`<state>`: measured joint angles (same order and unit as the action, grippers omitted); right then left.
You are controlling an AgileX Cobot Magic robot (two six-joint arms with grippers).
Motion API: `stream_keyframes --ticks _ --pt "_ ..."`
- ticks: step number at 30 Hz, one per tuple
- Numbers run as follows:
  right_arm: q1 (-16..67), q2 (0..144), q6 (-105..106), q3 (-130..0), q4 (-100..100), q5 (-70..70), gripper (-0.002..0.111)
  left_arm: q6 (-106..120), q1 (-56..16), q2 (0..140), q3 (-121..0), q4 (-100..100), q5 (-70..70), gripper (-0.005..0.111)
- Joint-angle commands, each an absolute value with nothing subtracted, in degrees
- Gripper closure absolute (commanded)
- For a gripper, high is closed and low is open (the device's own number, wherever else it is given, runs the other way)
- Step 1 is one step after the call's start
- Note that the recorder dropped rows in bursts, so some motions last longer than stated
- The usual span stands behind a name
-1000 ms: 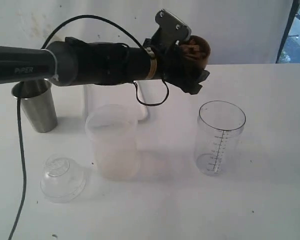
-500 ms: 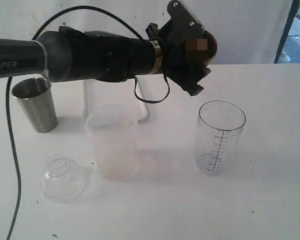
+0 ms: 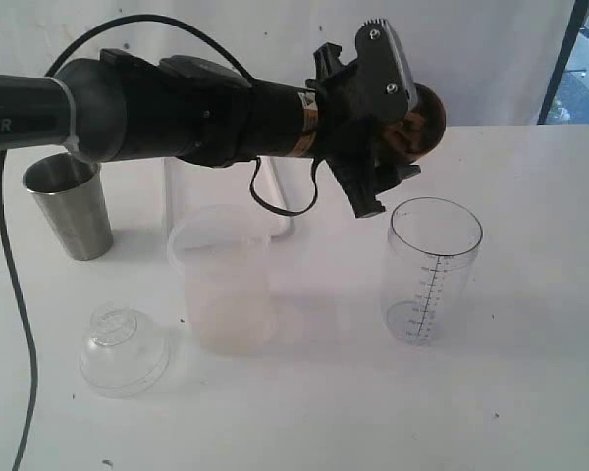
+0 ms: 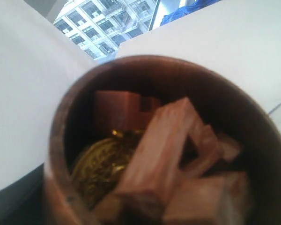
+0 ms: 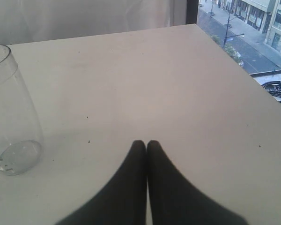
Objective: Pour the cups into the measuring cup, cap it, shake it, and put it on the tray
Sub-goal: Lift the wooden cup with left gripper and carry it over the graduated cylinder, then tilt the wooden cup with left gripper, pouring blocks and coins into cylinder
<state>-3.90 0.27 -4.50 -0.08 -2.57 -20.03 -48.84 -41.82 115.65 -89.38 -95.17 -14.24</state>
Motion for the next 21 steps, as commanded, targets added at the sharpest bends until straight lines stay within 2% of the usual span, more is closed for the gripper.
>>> stream_keyframes --ticks 1,21 --pt "-3.71 0.00 -4.75 0.00 -2.77 -19.72 0.108 -45.95 -42.05 114.33 -89.28 -95.13 -14.71 0.107" --pt "-3.71 0.00 -4.75 0.00 -2.77 -19.72 0.108 -39.61 -42.41 114.33 -92.11 -89.99 -12.93 0.107"
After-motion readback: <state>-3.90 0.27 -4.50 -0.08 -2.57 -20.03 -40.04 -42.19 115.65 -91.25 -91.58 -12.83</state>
